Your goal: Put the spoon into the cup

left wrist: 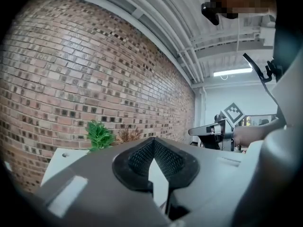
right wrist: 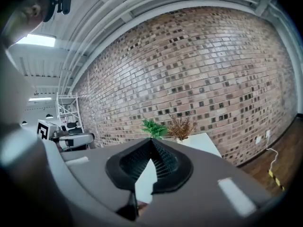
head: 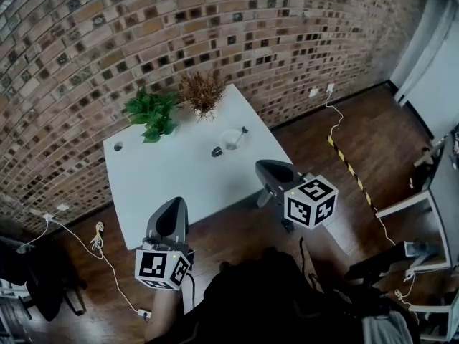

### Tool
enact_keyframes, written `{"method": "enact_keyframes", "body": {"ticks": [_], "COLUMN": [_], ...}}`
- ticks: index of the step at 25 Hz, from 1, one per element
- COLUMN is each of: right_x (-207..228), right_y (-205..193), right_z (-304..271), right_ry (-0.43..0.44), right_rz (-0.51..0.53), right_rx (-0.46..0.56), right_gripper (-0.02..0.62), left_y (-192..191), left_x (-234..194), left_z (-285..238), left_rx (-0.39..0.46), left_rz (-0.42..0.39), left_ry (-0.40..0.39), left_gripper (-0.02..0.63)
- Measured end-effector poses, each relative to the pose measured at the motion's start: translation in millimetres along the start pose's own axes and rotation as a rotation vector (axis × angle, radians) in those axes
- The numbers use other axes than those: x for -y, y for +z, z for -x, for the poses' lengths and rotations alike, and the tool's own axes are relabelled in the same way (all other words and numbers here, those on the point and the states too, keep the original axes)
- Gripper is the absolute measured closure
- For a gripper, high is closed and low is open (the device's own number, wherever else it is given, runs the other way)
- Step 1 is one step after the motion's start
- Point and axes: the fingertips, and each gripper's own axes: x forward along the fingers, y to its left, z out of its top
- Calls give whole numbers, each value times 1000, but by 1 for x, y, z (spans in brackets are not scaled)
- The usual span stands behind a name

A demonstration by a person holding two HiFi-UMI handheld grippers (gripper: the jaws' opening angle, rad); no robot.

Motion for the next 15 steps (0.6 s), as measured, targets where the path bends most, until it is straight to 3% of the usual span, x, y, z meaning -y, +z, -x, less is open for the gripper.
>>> {"method": "enact_keyframes", "body": {"ticks": [7, 15], "right_x": [11, 39], "right_y": [16, 29], "right_z": [47, 95], "right_ry": [14, 12], "right_rz": [-3, 24], "right_rx": [56, 92], "right_gripper": [589, 589], "left_y": [7, 11], "left_x": [34, 72], "left_z": [-11, -30], "left_rx": [0, -12], "left_rz": [42, 24], "left_ry": [-5, -2], "left_gripper": [612, 612]}}
